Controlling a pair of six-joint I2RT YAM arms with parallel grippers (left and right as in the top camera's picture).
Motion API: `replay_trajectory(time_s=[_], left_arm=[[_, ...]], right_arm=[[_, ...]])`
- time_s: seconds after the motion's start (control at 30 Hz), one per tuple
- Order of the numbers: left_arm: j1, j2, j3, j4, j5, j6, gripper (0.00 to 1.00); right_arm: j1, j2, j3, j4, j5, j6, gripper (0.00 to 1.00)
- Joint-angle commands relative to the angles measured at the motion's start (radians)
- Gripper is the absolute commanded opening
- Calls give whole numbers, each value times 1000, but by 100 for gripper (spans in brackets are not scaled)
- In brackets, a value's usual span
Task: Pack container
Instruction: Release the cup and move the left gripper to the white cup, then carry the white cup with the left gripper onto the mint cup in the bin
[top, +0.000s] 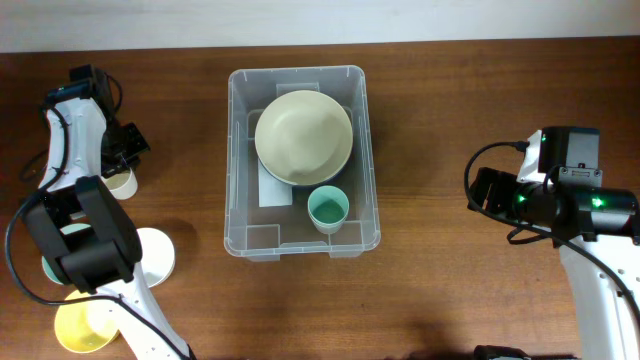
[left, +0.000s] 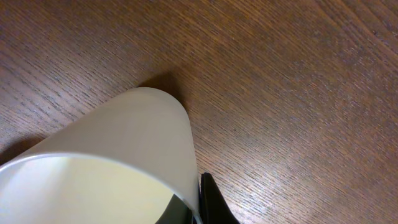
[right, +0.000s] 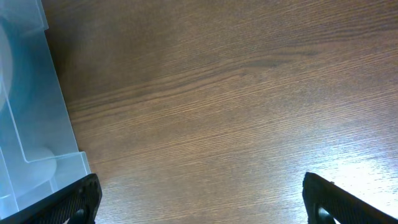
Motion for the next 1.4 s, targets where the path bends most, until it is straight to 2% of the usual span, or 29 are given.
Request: replay_trajectory(time_s=[0.0, 0.13, 0.27, 0.43, 0.63, 0.7, 0.9, 1.17, 1.37], left_arm=[[-2, 13, 19, -22, 8, 5, 1], [-50, -14, 188, -183, 6, 24, 1], [-139, -116, 354, -340, 6, -1, 1], [-331, -309, 401, -502, -55, -41, 1], [-568, -500, 259, -502, 52, -30, 1], [-691, -565, 148, -502, 61, -67, 1], [-928, -629, -116, -472, 61, -231, 1], [-959, -606, -142, -110, 143, -228, 0], [-959, -510, -142, -61, 177, -204, 0]], right_arm=[[3, -4, 4, 2, -1, -7, 99], [3, -4, 4, 3, 0, -7, 99], [3, -4, 4, 3, 0, -10, 99], [3, -4, 4, 2, 0, -10, 99], [3, -4, 4, -12, 0, -10, 99], [3, -4, 4, -12, -1, -10, 99], [3, -4, 4, -12, 0, -10, 99], [3, -4, 4, -13, -1, -10, 99], [3, -4, 4, -13, -1, -10, 99]])
